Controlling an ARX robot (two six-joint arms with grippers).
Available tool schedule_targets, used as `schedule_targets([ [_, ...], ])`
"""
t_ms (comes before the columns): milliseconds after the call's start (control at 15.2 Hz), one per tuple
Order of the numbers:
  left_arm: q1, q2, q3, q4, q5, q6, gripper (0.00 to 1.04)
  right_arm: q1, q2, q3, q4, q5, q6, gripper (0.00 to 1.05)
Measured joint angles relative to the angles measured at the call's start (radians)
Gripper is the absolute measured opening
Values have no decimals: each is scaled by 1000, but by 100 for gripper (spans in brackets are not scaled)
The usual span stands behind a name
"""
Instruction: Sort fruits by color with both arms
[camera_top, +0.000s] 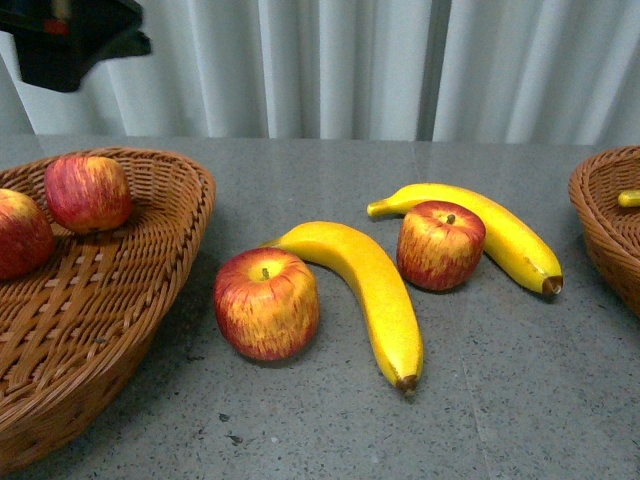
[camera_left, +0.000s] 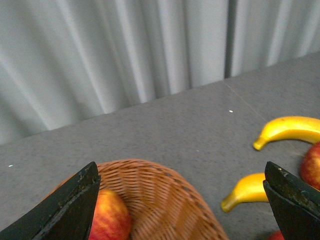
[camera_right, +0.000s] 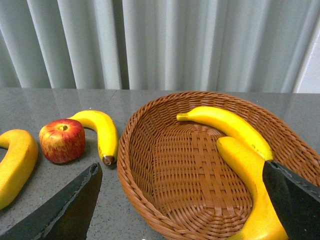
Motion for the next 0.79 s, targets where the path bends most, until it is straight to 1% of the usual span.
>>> schedule_targets([
  [131, -156, 100, 45, -77, 61, 52, 98, 0, 0, 0, 0, 0, 0, 98],
  [197, -225, 147, 60, -107, 76, 76, 98, 0, 0, 0, 0, 0, 0, 98],
  [263, -249, 176, 66, -126, 69, 93, 98, 0, 0, 0, 0, 0, 0, 98],
  [460, -257, 226, 69, -179, 79, 143, 98, 0, 0, 0, 0, 0, 0, 98],
  [788, -215, 306, 93, -195, 90, 211, 98, 0, 0, 0, 0, 0, 0, 98],
])
